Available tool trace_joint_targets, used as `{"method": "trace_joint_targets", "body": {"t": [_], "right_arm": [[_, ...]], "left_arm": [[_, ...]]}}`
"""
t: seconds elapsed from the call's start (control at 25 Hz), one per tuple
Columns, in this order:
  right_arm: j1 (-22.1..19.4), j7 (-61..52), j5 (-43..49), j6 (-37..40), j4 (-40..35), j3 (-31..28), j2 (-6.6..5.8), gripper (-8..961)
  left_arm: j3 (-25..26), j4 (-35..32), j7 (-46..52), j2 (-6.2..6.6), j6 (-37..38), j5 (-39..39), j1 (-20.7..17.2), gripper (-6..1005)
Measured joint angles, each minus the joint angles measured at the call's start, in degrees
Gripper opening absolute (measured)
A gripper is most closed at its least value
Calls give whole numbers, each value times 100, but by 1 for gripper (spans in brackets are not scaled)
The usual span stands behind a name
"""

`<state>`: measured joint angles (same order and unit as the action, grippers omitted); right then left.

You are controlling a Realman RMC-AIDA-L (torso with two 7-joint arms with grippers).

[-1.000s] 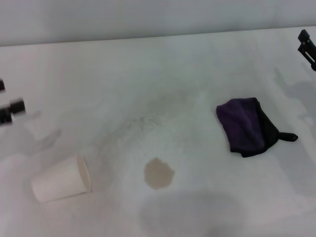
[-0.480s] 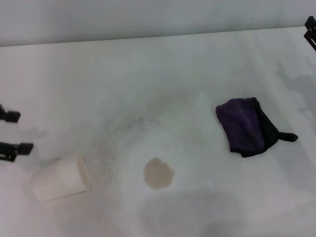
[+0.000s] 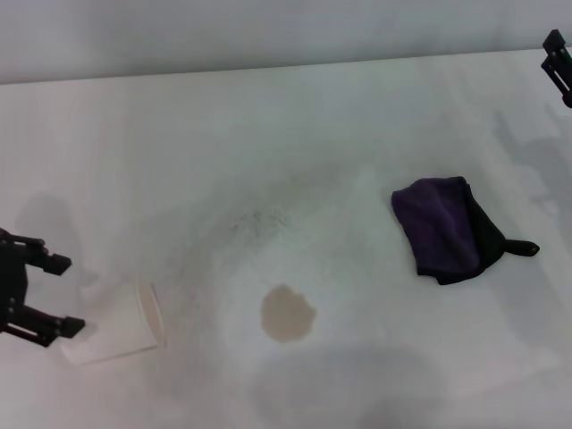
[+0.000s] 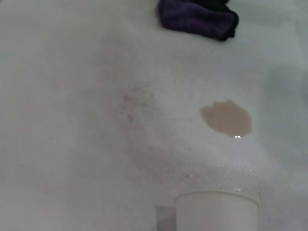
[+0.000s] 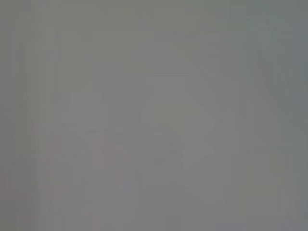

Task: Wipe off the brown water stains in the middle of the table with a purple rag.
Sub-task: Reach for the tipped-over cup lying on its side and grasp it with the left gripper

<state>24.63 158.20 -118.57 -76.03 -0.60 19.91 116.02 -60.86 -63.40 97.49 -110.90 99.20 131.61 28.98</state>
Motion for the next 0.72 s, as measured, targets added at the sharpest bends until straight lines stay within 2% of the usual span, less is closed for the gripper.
{"method": "trace_joint_targets", "body": {"t": [0.32, 0.72], "right_arm": [[-3, -8, 1, -25, 43, -9, 0, 874], [-11, -13, 1, -97, 54, -6, 0, 874]], "left_arm": [[-2, 45, -436, -484, -86, 762, 107, 892], [-190, 99, -749, -707, -540, 931, 64, 890]]}}
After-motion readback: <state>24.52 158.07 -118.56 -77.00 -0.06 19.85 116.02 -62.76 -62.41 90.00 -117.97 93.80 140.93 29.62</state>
